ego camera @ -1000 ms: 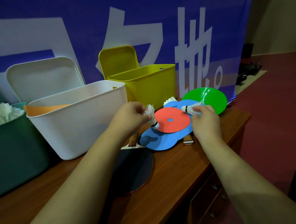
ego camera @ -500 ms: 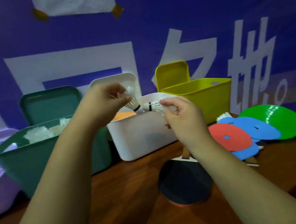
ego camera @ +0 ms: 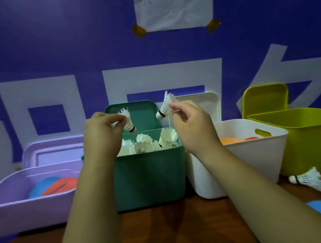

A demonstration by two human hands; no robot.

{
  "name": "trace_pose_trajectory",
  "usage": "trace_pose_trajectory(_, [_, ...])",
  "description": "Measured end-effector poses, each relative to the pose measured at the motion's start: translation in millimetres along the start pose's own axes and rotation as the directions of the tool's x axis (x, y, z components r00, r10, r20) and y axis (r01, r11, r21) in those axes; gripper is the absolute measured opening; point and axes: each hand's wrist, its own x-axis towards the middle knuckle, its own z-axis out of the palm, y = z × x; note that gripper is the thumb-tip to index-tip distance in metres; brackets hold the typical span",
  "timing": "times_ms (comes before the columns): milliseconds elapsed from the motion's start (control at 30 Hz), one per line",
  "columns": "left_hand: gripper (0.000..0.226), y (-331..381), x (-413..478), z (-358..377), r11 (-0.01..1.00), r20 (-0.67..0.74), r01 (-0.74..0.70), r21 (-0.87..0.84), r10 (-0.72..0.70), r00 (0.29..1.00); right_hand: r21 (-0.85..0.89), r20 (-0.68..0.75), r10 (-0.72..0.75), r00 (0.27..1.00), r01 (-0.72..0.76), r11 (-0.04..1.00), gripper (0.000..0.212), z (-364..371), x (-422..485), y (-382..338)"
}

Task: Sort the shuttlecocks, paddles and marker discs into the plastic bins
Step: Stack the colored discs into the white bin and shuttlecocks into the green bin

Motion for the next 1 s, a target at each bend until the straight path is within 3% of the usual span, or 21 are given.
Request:
trace_pose_trajectory(100, [0.018,-20.8,5.7,1.2,0.999,-0.034,0.051,-0.017,-0.052,0.998,-0.056,0.059,-0.028,0.998,0.032,0.998,0.036,27.2,15.4,6.5])
trace_pose_trajectory(233, [0.018,-39.3,7.6,7.5,0.996,-0.149,0.082,-0.016,-0.084,0.985,-0.429,0.269,0.097,0.958,0.029,0.903,0.032,51.6,23.2,24.1])
trace_pose_trajectory(367, [0.018,-42.4,7.8,16.7,0.995,-0.194,0.100,-0.005,-0.099,0.976,-0.322,0.173,0.098,0.980,-0.038,0.946,0.031,64.1,17.0,22.9])
trace_pose_trajectory(467, [0.019,-41.4,6.5,23.8,0.999,-0.182,0.038,-0.034,-0.044,0.982,-0.233,0.103,0.099,0.990,-0.073,0.970,0.031,65.6,8.1,22.1])
trace_pose_trajectory(533, [0.031,-42.4,5.0,29.6,0.999,-0.079,0.047,0.023,-0.045,0.996,-0.197,0.074,0.145,0.987,-0.128,0.972,0.030,66.3,2.7,27.9])
trace_pose_trajectory(600, [0.056,-40.0,2.7,35.1,0.984,0.086,0.113,0.134,-0.125,0.988,-0.207,0.081,0.179,0.980,-0.159,0.965,0.031,67.3,0.3,34.2])
trace_pose_trajectory(667, [0.070,-36.1,-0.3,36.7,0.969,0.131,0.196,0.151,-0.216,0.967,-0.220,0.084,0.193,0.978,-0.171,0.960,0.031,66.4,0.9,37.4])
trace_pose_trajectory(867, [0.047,-17.2,-3.9,31.7,0.971,0.150,0.198,0.132,-0.217,0.965,-0.182,0.054,0.206,0.977,-0.193,0.964,0.031,57.0,4.3,35.3])
trace_pose_trajectory(1000, [0.037,8.7,-6.9,26.3,0.982,0.201,0.186,-0.036,-0.175,0.964,-0.154,0.032,0.220,0.975,-0.212,0.965,0.031,48.0,3.6,34.6])
